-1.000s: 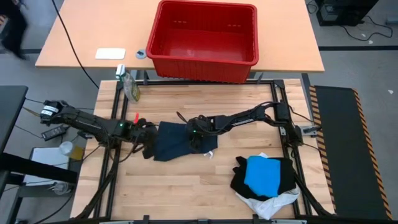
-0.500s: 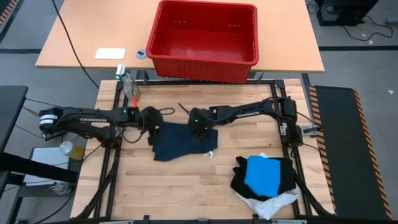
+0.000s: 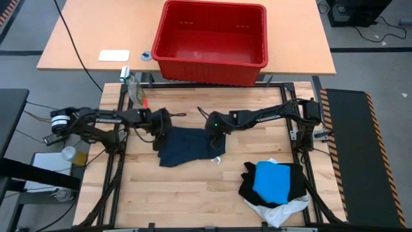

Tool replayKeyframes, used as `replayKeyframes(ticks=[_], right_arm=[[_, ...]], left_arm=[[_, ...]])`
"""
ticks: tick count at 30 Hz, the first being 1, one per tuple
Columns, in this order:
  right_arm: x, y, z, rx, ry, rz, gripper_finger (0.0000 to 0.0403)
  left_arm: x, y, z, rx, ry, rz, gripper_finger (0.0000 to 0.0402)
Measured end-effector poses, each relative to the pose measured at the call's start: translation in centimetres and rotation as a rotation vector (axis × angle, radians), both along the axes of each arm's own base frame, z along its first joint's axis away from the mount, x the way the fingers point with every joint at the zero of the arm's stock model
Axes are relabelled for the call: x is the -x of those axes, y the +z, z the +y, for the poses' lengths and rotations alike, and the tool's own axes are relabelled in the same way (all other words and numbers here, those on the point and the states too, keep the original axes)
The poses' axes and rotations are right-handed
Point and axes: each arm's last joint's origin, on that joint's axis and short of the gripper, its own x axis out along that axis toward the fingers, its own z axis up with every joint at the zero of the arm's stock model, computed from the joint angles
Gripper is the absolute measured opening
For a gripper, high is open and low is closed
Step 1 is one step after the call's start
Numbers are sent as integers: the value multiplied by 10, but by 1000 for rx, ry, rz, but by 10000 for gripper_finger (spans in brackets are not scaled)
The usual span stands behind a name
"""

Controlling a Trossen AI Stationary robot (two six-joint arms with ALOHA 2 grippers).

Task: Fold laundry
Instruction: Fold the dark blue shorts

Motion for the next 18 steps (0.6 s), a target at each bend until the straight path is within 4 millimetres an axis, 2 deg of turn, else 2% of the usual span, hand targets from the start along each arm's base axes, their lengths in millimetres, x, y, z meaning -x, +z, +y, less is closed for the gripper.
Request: replayKeyframes(ticks=[11, 18], right_arm=[[1, 1, 1, -21, -13, -45, 206], [3, 2, 1, -29, -13, -31, 206]], left_arm=[[-5, -11, 2, -13, -35, 48, 150], [-10, -24, 3, 7, -33, 100, 116]])
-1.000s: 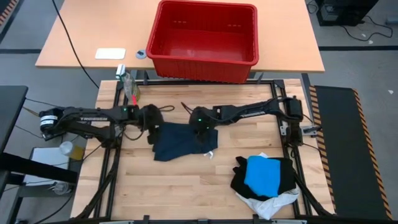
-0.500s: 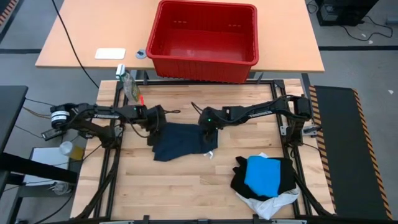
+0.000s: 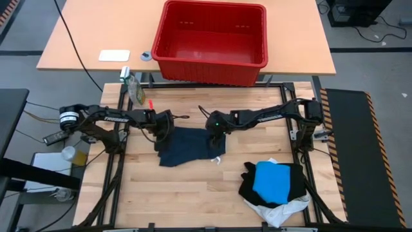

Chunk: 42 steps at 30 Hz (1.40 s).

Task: Fold laundry
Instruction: Fold the dark blue shorts

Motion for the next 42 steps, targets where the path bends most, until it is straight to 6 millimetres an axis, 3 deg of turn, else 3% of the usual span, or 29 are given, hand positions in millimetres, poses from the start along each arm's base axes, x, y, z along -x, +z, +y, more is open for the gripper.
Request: replayKeyframes(ticks=[9, 12, 19, 26, 34, 42], right_arm=[[1, 4, 0, 8, 3, -9, 206], [0, 4, 0, 8, 4, -11, 206], [-1, 4, 0, -3, 6, -32, 206], [-2, 1, -6, -32, -9, -58, 206], [-3, 3, -9, -41, -18, -83, 206], [-4, 3, -10, -28, -25, -95, 206]], left_arm=[[4, 6, -1, 4, 38, -28, 18], [5, 9, -1, 15, 77, -36, 7], [5, 10, -3, 21, 90, -40, 52], [1, 12, 0, -8, 135, -85, 65], [-1, 12, 0, -36, 76, -96, 118], [0, 14, -2, -22, 79, -72, 117]])
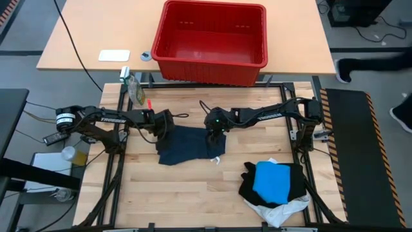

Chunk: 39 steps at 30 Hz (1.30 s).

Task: Fold laundry
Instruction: Fold the dark blue shorts

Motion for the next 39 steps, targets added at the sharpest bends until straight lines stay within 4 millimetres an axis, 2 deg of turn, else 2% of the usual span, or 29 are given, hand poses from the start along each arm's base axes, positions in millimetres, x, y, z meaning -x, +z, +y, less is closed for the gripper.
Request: replayKeyframes(ticks=[8, 14, 20, 24, 31, 39], right_arm=[[0, 0, 0, 20, 16, 5, 206], [12, -21, -2, 46, -6, -12, 206], [25, -39, -9, 157, -46, -34, 206], [28, -42, -10, 229, -48, -57, 206], [42, -57, -8, 223, -45, -3, 206], [53, -67, -6, 217, -43, 28, 206]], left_arm=[[-6, 7, -4, -9, -41, -9, 106], [-5, 7, -2, -15, -35, -8, 13], [-6, 8, 1, -16, -7, -25, 4], [-13, 19, 3, -37, -40, -45, 2], [-27, 45, 7, -118, -165, -104, 1], [-29, 51, 9, -140, -199, -104, 1]])
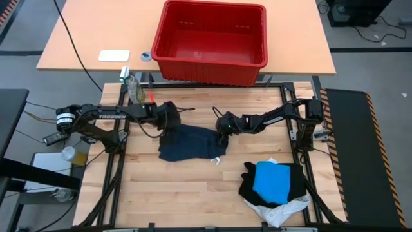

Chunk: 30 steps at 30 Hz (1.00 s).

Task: Fold laundry
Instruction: Fold the dark blue shorts

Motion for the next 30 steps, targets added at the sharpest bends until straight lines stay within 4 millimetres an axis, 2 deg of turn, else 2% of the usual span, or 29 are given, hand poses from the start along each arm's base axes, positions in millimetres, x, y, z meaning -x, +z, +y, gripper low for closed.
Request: replayKeyframes(ticks=[16, 25, 30], right_arm=[[0, -1, 5, 15, 36, 16, 206], [0, -2, 6, 12, 40, 19, 206], [0, -2, 6, 14, 40, 15, 206]], left_arm=[[-6, 4, 4, -100, -11, -56, 4], [-19, 38, 11, -159, -41, -146, 6], [-8, 29, 23, -148, -6, -66, 6]])
